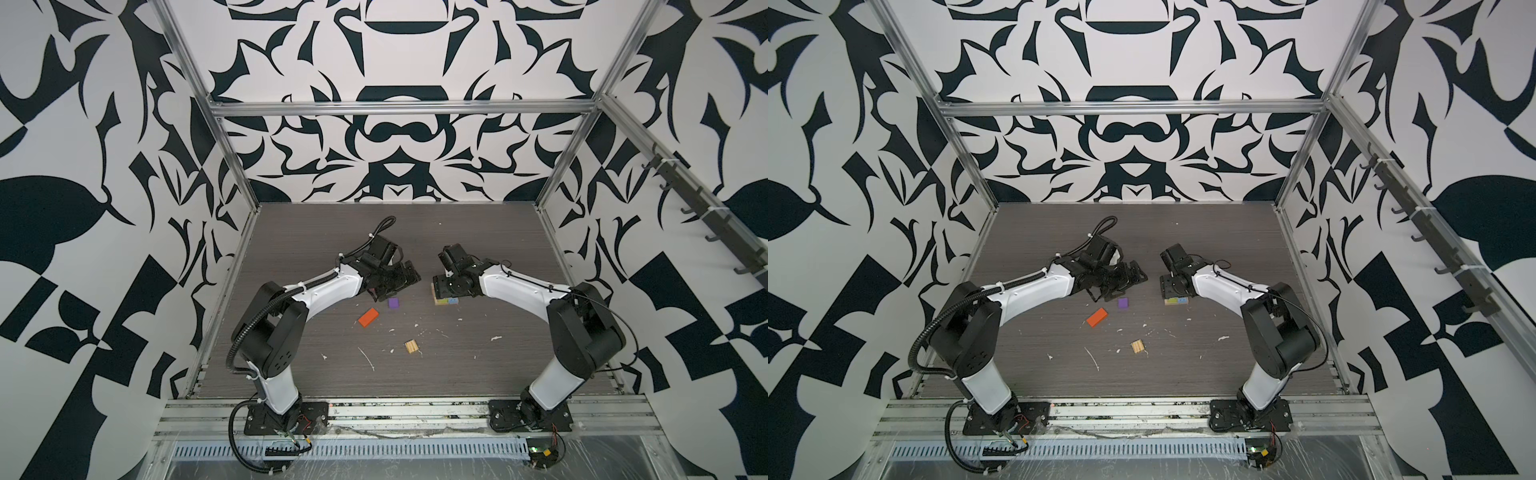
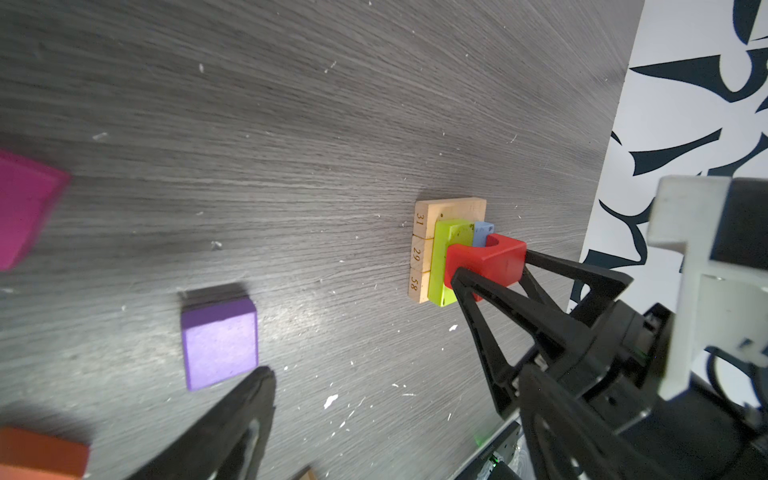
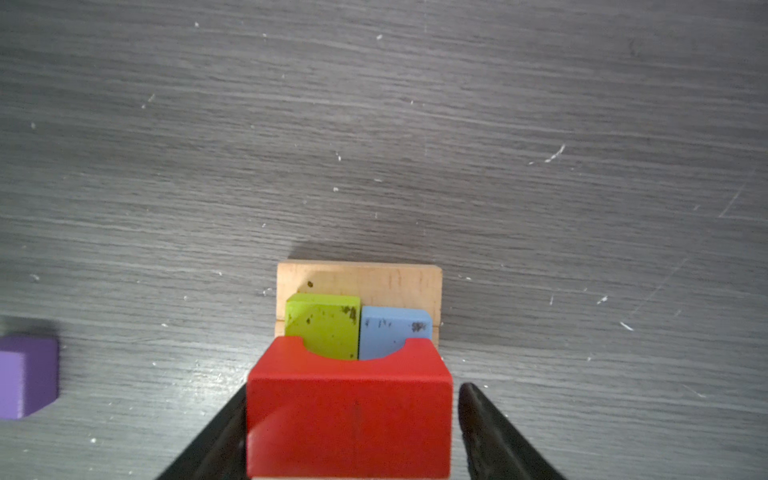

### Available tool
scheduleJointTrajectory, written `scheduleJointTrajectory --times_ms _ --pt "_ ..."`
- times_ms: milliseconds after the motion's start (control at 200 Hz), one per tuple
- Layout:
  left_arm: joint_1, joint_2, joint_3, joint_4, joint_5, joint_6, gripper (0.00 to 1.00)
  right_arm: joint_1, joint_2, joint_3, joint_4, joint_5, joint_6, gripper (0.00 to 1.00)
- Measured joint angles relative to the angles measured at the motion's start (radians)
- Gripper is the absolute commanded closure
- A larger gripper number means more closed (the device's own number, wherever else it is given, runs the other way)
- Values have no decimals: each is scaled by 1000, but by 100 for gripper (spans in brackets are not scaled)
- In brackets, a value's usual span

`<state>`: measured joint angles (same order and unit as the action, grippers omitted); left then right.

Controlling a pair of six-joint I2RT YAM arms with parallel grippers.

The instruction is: Build the wood block tower

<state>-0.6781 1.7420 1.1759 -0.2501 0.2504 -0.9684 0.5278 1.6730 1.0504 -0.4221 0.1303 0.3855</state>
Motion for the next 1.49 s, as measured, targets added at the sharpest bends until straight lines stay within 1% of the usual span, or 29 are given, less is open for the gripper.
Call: scheduleJointTrajectory --times_ms 275,375,720,855,1030,1255,1495 --pt "0 0 0 0 0 0 5 0 -3 -2 11 -13 -3 11" --pt "0 0 0 0 -1 0 5 2 -26 -19 24 -14 -5 7" --pt "4 -7 0 -25 -34 24 1 24 -201 -28 27 -18 -33 5" --pt "18 -24 -1 -37 -48 36 1 45 -231 -9 6 -23 -58 8" --pt "74 -78 -36 -50 -55 54 1 103 -239 22 -24 -40 -87 9" --pt "196 -185 -124 -104 -66 89 0 172 -238 23 -17 -83 -90 11" --pt "333 -298 -190 -146 -51 141 0 264 -131 31 16 -104 -98 13"
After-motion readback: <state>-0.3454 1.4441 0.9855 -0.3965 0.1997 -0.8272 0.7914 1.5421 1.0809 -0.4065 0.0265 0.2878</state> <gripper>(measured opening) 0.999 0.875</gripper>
